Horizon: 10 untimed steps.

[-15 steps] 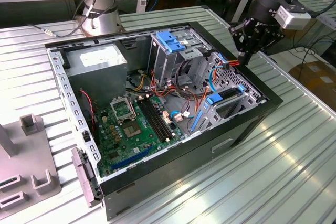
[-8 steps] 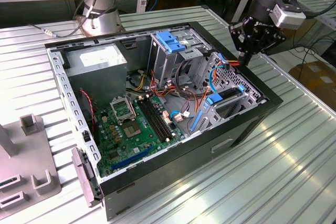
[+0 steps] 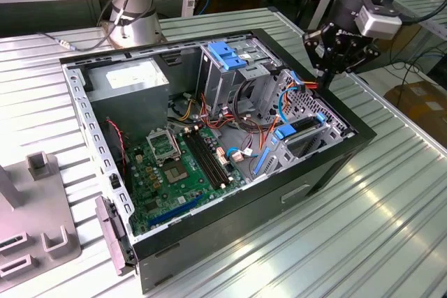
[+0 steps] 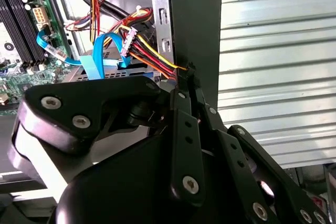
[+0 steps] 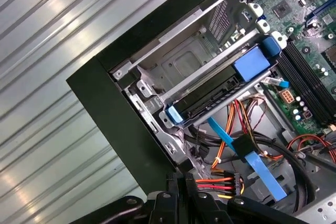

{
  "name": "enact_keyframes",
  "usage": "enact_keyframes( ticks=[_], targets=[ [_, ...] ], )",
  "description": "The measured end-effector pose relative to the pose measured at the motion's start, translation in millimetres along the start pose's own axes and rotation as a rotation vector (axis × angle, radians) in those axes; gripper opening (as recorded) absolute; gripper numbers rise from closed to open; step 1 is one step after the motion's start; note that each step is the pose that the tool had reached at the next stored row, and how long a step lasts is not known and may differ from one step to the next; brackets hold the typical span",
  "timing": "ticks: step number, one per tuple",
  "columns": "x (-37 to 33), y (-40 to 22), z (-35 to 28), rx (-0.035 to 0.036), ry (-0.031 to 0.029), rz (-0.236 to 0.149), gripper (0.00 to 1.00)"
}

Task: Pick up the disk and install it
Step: 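Insert the first disk wire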

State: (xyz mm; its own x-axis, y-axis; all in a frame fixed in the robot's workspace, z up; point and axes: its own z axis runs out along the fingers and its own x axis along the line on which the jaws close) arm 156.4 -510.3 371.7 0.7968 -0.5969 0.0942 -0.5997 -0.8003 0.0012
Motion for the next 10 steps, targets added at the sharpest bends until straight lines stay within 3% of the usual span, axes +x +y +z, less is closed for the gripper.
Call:
enact_keyframes(
  ticks=[6, 10],
  targets=[
    [-0.2, 0.0, 1.0, -0.0150, 0.0057, 0.078, 0.16],
    [-2.2, 1.5, 1.3, -0.0250, 0.0125, 0.094, 0.16]
  ],
)
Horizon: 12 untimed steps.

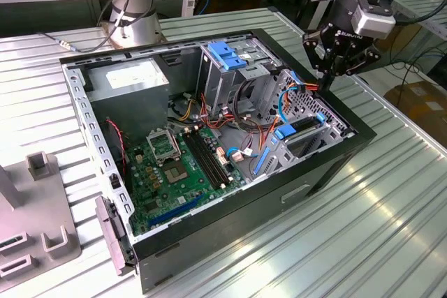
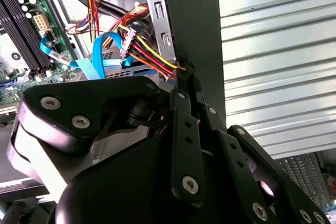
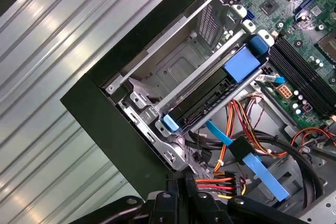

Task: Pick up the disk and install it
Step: 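Insert the first disk wire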

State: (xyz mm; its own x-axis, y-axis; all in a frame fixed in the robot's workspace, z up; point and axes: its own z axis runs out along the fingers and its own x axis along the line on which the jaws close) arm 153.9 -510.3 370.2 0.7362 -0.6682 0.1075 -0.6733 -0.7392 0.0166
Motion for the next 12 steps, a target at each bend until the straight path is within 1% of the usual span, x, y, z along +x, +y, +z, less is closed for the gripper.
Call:
enact_keyframes(
  ticks=[4, 6, 7, 8, 12],
  targets=[
    [-1.2, 1.1, -0.1, -0.0021, -0.0001, 0.018, 0.16],
    [-1.2, 1.1, -0.1, -0.0073, -0.0009, 0.065, 0.16],
    [-1.2, 1.1, -0.1, -0.0092, -0.0012, 0.083, 0.16],
    [-1.2, 1.1, -0.1, -0.0100, -0.0013, 0.091, 0.16],
    [-4.2, 3.9, -0.4, -0.0104, -0.0014, 0.094, 0.16]
  ],
)
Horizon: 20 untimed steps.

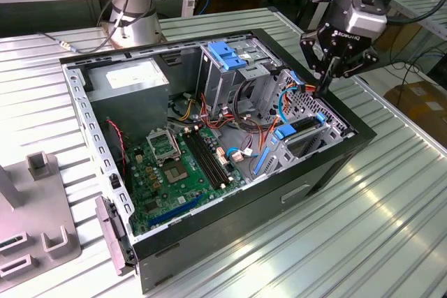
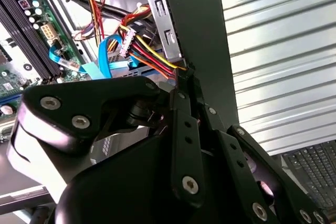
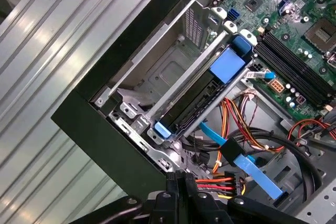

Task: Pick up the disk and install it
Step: 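Insert the first disk wire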

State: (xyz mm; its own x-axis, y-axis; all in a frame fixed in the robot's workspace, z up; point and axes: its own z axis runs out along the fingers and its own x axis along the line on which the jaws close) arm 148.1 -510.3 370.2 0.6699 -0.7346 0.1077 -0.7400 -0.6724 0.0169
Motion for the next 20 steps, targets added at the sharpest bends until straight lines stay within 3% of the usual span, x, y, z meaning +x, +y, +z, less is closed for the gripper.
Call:
enact_keyframes(
  ticks=[2, 4, 20],
  targets=[
    [-1.4, 1.7, -0.1, -0.0017, -0.0001, 0.015, 0.16],
    [-1.5, 1.7, 0.0, -0.0079, -0.0011, 0.072, 0.16],
    [-1.8, 1.6, 2.4, -0.0387, -0.0055, 0.354, 0.16]
  ],
)
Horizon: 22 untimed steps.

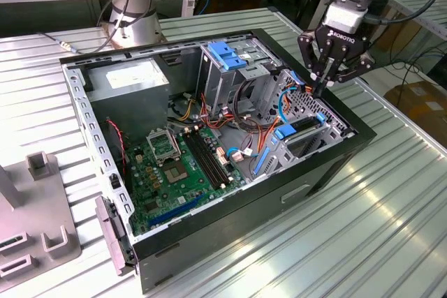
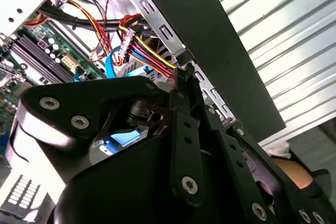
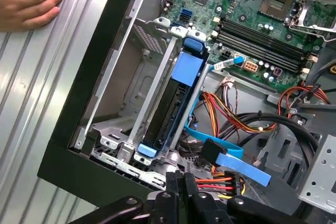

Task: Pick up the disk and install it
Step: 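Insert the first disk wire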

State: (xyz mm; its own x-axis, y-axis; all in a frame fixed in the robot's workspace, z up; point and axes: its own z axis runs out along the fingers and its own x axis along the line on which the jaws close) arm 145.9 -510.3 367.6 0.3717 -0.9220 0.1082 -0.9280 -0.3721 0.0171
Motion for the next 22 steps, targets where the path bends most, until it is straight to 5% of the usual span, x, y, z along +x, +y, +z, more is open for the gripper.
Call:
enact_keyframes(
  ticks=[7, 13, 17, 22],
  targets=[
    [-0.5, 0.7, 1.5, -0.0112, -0.0020, 0.104, 0.16],
    [-3.2, 7.4, 1.8, -0.0154, -0.0022, 0.140, 0.16],
    [-3.4, 7.4, 4.1, -0.0286, -0.0043, 0.262, 0.16],
    [-3.6, 7.5, 4.8, -0.0365, -0.0056, 0.335, 0.16]
  ],
)
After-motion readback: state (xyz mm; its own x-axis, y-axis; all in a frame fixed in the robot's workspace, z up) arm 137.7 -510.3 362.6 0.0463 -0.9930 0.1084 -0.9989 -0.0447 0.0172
